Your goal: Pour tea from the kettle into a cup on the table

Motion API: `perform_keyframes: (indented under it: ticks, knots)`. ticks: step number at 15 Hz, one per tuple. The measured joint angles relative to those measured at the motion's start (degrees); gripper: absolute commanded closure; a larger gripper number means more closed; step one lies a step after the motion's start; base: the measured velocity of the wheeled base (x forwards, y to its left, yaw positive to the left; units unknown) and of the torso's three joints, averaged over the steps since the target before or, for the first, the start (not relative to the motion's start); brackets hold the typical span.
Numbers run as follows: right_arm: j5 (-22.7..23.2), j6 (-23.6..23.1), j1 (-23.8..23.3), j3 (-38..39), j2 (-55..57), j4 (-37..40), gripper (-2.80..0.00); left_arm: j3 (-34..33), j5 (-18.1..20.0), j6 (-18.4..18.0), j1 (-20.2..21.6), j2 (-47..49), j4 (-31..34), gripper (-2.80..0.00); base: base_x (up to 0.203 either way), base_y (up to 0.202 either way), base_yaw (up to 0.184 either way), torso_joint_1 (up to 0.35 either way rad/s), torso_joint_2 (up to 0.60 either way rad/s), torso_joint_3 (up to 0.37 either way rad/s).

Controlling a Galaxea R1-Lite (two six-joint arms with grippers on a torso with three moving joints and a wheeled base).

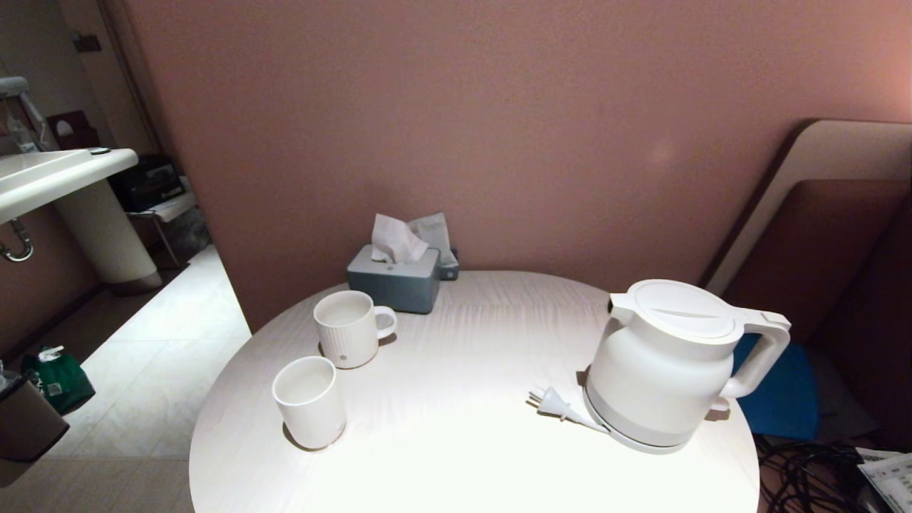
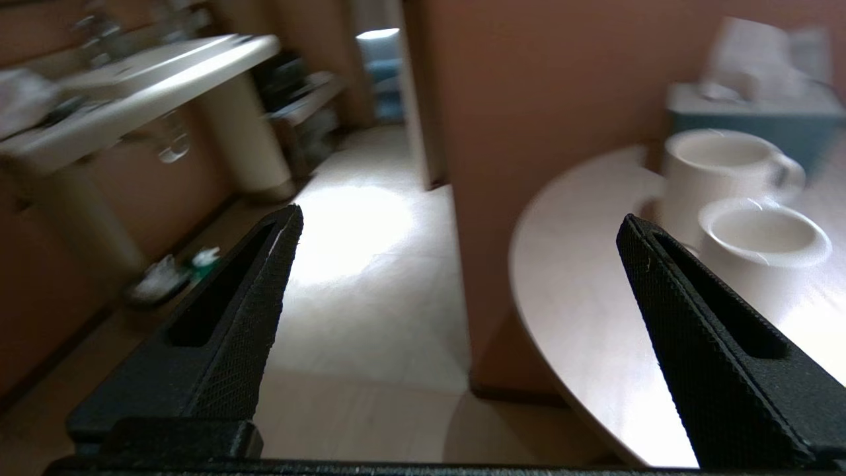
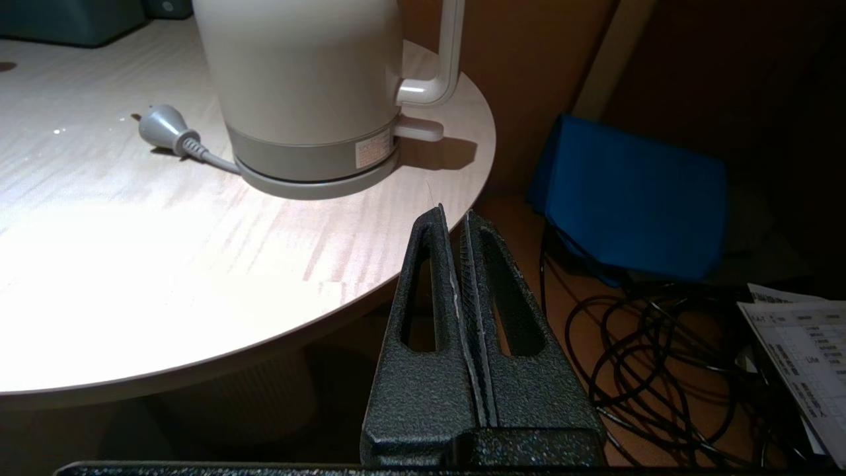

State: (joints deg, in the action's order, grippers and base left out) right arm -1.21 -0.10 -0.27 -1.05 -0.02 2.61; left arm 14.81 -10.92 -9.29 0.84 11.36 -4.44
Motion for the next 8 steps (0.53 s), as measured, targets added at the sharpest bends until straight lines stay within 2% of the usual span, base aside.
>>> perform_keyframes:
  ticks: [2, 3, 8]
  knots:
    - [0.0, 0.0, 0.0, 0.0, 0.0, 0.0, 0.0, -3.6, 7.2, -1.0, -0.2, -2.7, 0.4, -2.8, 0.0, 0.0, 0.0, 0.0, 0.0, 0.0]
    - [0.0, 0.0, 0.0, 0.0, 0.0, 0.0, 0.0, -5.1, 8.4, -1.1, -0.3, -3.0, 0.2, -2.8, 0.0, 0.0, 0.0, 0.0, 0.0, 0.0]
    - [0.0, 0.0, 0.0, 0.0, 0.0, 0.0, 0.0, -11.5, 8.8, -1.3, -0.8, -4.9, 0.5, -2.8, 0.0, 0.0, 0.0, 0.0, 0.0, 0.0]
